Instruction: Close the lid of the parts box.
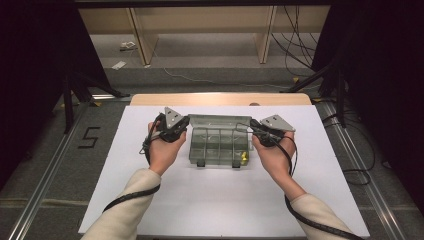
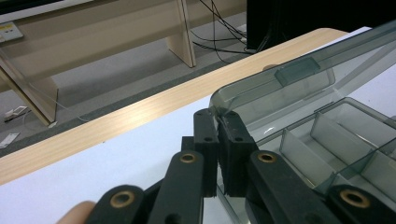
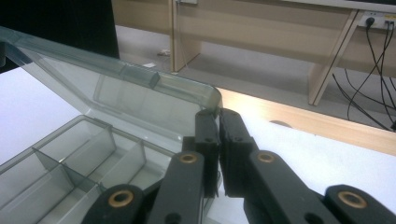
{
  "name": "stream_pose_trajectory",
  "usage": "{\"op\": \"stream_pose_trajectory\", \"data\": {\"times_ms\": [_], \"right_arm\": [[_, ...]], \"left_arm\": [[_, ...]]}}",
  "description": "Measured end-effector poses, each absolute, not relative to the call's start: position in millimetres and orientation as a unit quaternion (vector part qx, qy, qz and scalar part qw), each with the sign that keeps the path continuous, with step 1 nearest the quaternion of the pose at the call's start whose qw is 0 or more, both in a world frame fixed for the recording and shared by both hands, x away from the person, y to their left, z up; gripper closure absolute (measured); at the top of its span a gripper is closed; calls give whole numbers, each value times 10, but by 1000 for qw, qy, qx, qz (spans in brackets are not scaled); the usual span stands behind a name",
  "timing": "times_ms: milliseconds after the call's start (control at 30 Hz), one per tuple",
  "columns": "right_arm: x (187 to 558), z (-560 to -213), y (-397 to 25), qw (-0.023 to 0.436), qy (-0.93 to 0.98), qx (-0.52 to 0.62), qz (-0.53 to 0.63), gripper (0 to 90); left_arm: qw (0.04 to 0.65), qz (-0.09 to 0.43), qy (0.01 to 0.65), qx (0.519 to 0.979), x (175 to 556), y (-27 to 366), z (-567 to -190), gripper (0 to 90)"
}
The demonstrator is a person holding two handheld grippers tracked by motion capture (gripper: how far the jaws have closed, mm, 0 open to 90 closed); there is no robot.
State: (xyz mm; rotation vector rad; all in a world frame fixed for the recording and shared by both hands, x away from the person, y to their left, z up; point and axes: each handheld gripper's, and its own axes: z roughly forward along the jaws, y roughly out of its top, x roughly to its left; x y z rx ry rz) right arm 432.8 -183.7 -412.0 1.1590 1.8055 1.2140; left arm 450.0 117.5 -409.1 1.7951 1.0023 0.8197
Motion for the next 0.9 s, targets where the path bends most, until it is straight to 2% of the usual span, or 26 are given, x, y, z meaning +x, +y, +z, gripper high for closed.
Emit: {"op": "stream_pose_trajectory", "data": {"times_ms": [900], "right_arm": [[4136,-4243,-1878,322,703,431,466,872]], "left_arm": [[448,328,385,737,4268,1223,-4239,849]]}}
